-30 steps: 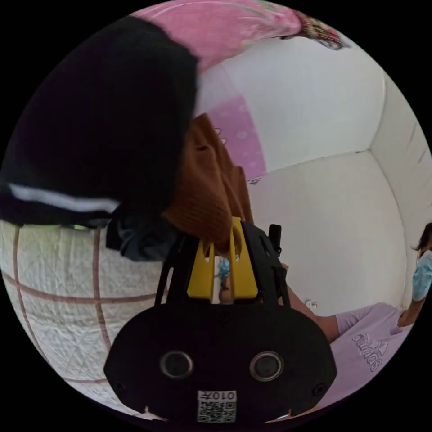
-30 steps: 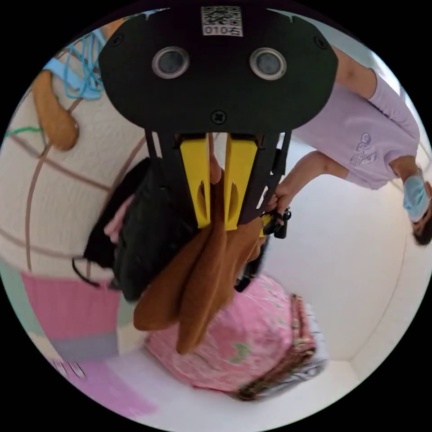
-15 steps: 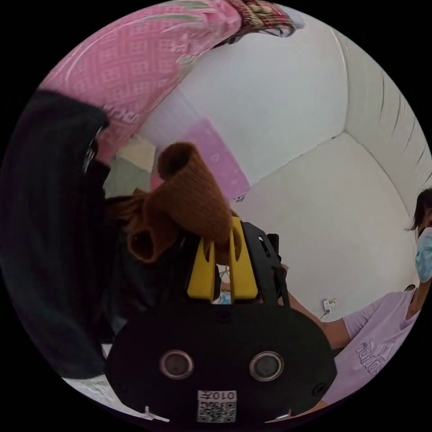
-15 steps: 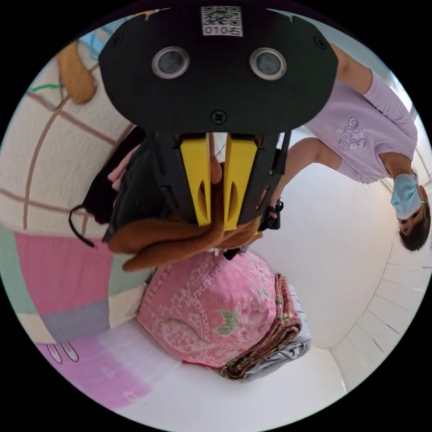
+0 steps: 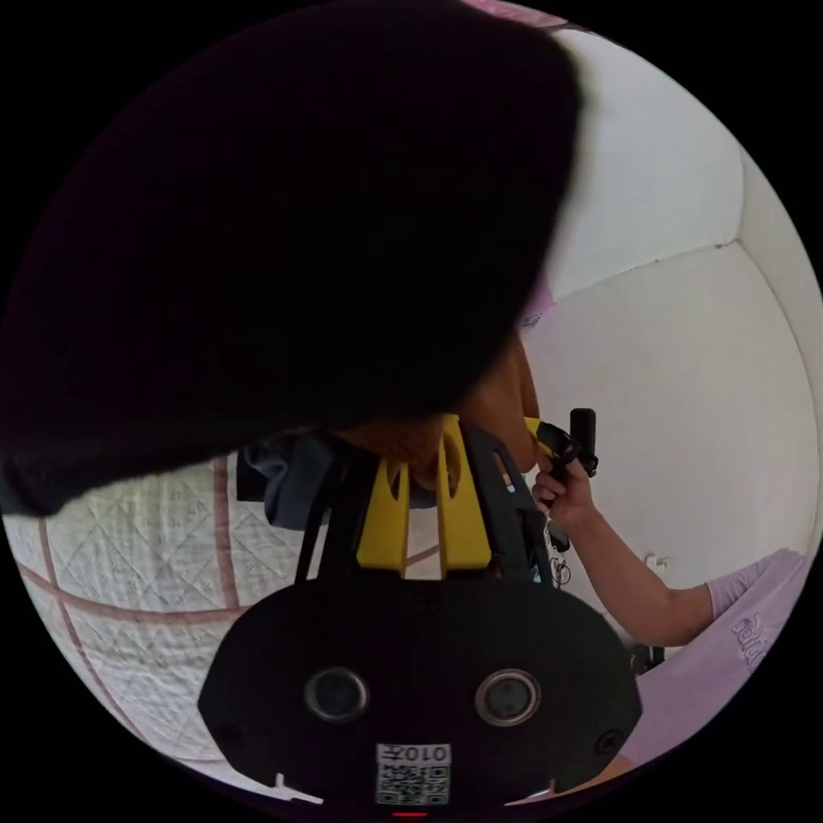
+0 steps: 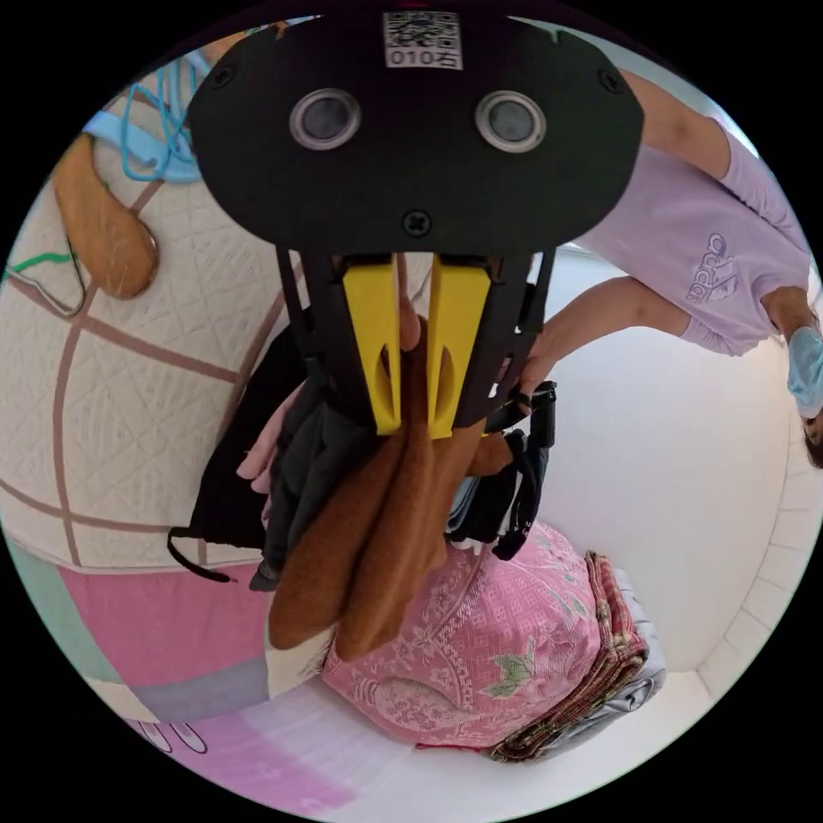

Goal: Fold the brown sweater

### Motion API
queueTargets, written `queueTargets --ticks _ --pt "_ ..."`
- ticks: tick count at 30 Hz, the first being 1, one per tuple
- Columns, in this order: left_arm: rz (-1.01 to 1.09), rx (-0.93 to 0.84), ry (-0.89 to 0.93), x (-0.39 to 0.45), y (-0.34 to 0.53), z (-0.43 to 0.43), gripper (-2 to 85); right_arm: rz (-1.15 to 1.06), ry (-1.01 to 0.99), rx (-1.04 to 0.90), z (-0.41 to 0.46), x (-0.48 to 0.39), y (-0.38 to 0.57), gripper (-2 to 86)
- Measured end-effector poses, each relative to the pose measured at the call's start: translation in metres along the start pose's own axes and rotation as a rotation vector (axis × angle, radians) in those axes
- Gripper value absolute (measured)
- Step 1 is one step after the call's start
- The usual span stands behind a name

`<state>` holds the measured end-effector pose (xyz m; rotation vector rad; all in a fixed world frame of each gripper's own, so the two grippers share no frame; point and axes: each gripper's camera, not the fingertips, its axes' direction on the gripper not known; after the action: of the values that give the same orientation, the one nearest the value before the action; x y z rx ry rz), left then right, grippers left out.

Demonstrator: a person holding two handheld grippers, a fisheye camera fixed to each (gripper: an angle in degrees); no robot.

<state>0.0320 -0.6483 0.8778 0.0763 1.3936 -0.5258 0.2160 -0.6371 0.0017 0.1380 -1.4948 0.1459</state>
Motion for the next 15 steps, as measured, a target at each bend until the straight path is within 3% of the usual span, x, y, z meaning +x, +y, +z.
queueTargets --ticks 6,15 --pt "0.052 -0.036 -0.018 -0.006 -0.015 0.005 9.0 -0.088 0.100 -0.030 -0.016 -0.042 -0.016 5.9" --pt "-0.081 -0.029 -0.068 -0.044 -0.013 0.035 9.8 0.004 0.232 -0.085 -0.008 -0.052 -0.033 6.4"
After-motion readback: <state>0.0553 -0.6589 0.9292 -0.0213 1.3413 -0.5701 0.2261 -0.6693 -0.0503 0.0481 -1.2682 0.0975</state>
